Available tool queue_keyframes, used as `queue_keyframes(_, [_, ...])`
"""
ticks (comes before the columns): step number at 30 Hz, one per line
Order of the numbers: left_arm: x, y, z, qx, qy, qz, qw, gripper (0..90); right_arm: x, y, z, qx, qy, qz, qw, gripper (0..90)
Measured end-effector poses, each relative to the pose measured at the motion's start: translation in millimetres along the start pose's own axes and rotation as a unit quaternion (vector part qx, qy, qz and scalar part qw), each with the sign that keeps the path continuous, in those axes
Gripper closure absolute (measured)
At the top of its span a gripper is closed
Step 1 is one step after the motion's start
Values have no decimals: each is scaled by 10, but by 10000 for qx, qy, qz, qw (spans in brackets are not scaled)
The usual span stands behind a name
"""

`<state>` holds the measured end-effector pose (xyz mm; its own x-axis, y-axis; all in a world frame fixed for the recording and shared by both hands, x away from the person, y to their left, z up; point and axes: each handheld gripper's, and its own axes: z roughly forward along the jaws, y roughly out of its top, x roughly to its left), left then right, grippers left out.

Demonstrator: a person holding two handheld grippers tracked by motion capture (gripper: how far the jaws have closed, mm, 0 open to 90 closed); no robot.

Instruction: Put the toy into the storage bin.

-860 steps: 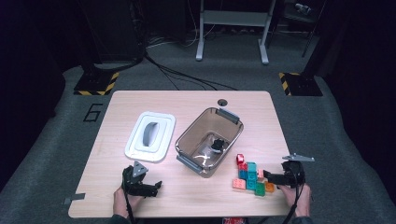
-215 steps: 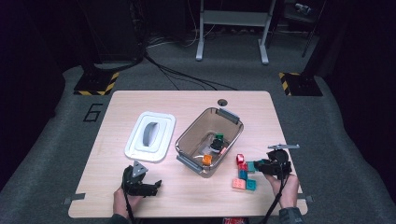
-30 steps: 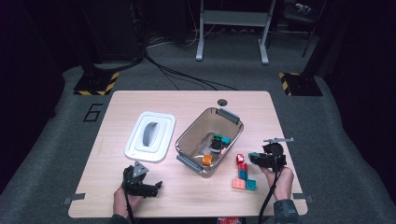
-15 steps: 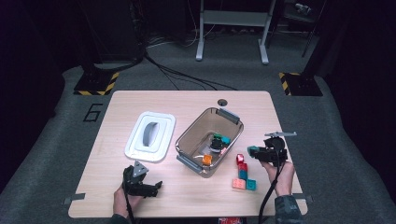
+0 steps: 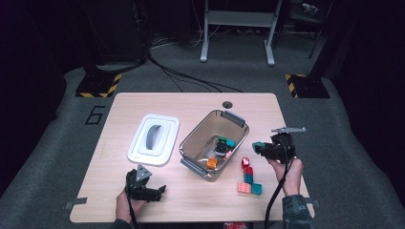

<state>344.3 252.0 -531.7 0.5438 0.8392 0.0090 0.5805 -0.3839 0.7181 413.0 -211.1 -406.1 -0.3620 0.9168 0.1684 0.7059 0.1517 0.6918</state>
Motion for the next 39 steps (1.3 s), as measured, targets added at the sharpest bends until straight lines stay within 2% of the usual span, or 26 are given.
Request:
queue_keyframes(5, [0,0,0,0,2,-8,10000,7,12,57,-43,-71,66,-56,9999,587])
queue_keyframes(19, [1,0,1,2,-5,-2,10000,7,74,281,-194,-226,24,-213,9995,587])
queue_keyframes(20, [0,0,1,0,-1,-9,10000,7,69,295,-202,-241,22,-291,9993,587])
queue_keyframes(21, [0,0,0,0,-2,-8,10000,7,81,306,-212,-231,17,-237,9994,587])
queue_keyframes(24, [1,0,1,2,-6,-3,10000,7,98,352,-235,-260,19,-279,9993,588])
queue_keyframes(39, [0,0,0,1,-1,-9,10000,7,240,596,-225,-294,39,-525,9982,587])
